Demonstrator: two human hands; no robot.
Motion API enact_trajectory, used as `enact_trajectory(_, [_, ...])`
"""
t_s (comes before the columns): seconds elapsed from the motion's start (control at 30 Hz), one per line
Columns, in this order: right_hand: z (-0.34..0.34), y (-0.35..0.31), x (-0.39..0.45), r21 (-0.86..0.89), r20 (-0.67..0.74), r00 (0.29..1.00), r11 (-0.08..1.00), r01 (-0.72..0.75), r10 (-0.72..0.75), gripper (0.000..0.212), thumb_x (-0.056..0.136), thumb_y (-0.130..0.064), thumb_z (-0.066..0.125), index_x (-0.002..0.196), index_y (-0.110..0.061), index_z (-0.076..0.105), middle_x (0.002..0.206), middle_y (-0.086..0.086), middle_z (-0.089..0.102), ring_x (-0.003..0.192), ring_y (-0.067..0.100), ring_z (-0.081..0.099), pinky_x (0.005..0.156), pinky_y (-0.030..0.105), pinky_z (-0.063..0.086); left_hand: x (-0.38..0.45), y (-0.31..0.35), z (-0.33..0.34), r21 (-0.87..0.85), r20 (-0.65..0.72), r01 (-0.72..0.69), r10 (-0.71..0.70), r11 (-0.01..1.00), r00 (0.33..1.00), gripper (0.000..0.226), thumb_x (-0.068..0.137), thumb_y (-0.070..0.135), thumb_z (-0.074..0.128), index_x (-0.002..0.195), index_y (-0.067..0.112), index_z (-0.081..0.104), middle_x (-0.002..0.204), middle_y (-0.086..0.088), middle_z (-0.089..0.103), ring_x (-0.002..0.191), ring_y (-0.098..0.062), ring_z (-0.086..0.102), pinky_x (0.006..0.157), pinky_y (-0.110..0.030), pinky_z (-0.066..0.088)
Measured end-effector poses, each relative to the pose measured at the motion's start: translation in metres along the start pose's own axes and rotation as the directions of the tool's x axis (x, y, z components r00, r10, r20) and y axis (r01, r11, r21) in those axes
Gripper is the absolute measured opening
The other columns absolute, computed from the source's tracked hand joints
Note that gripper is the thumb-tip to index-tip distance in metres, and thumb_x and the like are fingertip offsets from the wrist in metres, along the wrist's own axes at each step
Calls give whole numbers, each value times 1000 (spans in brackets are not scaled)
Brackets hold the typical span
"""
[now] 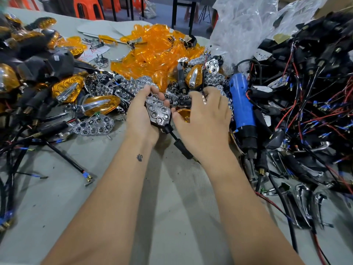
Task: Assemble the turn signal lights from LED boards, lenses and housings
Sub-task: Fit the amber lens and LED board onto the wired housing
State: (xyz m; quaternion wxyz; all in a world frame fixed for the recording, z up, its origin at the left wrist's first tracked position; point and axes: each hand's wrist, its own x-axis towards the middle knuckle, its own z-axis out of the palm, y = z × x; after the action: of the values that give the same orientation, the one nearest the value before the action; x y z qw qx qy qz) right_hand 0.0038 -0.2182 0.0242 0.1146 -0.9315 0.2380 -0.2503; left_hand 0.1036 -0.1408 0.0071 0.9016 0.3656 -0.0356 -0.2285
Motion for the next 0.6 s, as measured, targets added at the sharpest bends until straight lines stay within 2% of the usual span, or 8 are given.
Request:
enact_trajectory(0.07, [1, -7, 1, 122, -32, 999, 992, 34, -30, 44, 91, -42, 61, 130, -22, 54, 129, 5, 45, 123, 24, 36, 101, 37, 28, -1, 0, 0, -59, 23, 47, -46, 997, 999, 36, 101, 33, 47, 70, 19, 53, 65, 3, 57, 58, -13, 56, 57, -24, 51])
enact_trajectory(0.13, [4, -12, 0, 259, -39, 999, 965, 45, -37, 32, 91, -34, 63, 121, -21, 61, 117, 2, 52, 113, 22, 46, 97, 36, 39, -2, -1, -1, -79, 46, 49, -45, 996, 998, 37, 100, 36, 48, 68, 19, 54, 66, 2, 57, 59, -14, 56, 58, -24, 52])
enact_trajectory(0.23, [9, -15, -4, 404, -30, 999, 914, 34, -24, 22, 90, -30, 68, 110, -21, 63, 105, -3, 52, 102, 18, 52, 89, 40, 47, -4, -2, 0, -40, 107, 3, 2, 999, 994, 25, 97, 24, 49, 75, 16, 59, 71, 0, 57, 63, -16, 56, 59, -28, 53])
enact_trajectory(0.3, [12, -14, -7, 462, -13, 1000, 887, 14, -8, 29, 87, -32, 72, 113, -22, 62, 108, -5, 51, 105, 17, 53, 91, 39, 48, -6, 0, 2, -49, 156, -8, 16, 999, 988, 19, 90, 25, 50, 82, 12, 62, 78, -5, 59, 69, -20, 57, 64, -31, 53])
enact_trajectory(0.37, [14, -13, -7, 478, -35, 999, 878, 26, -11, 41, 85, -33, 74, 121, -19, 62, 116, -2, 51, 112, 17, 51, 97, 35, 45, -7, 0, 2, -57, 186, -19, 29, 998, 982, 27, 90, 28, 46, 84, 10, 64, 85, -9, 62, 76, -22, 60, 70, -33, 54])
enact_trajectory(0.43, [15, -14, -6, 450, -61, 998, 892, 50, -25, 52, 85, -35, 75, 130, -14, 60, 124, 1, 52, 119, 19, 47, 102, 24, 37, -8, -2, 3, -59, 206, -3, 15, 998, 978, 28, 94, 22, 42, 85, 10, 65, 93, -11, 65, 84, -24, 62, 77, -34, 56])
enact_trajectory(0.5, [16, -17, -4, 416, -68, 997, 908, 56, -31, 57, 85, -35, 75, 134, -12, 58, 126, 2, 55, 122, 20, 47, 98, 18, 29, -10, -4, 6, -49, 217, 21, -10, 999, 976, 30, 99, 19, 36, 89, 10, 63, 97, -11, 67, 91, -24, 63, 83, -34, 56])
enact_trajectory(0.6, [16, -17, -2, 445, -100, 995, 894, 50, -6, 53, 82, -34, 77, 130, -15, 62, 116, -3, 58, 112, 15, 53, 93, 20, 37, -11, -4, 7, -55, 211, 55, -42, 997, 977, 32, 103, 18, 35, 98, 8, 65, 95, -9, 71, 91, -21, 67, 82, -33, 58])
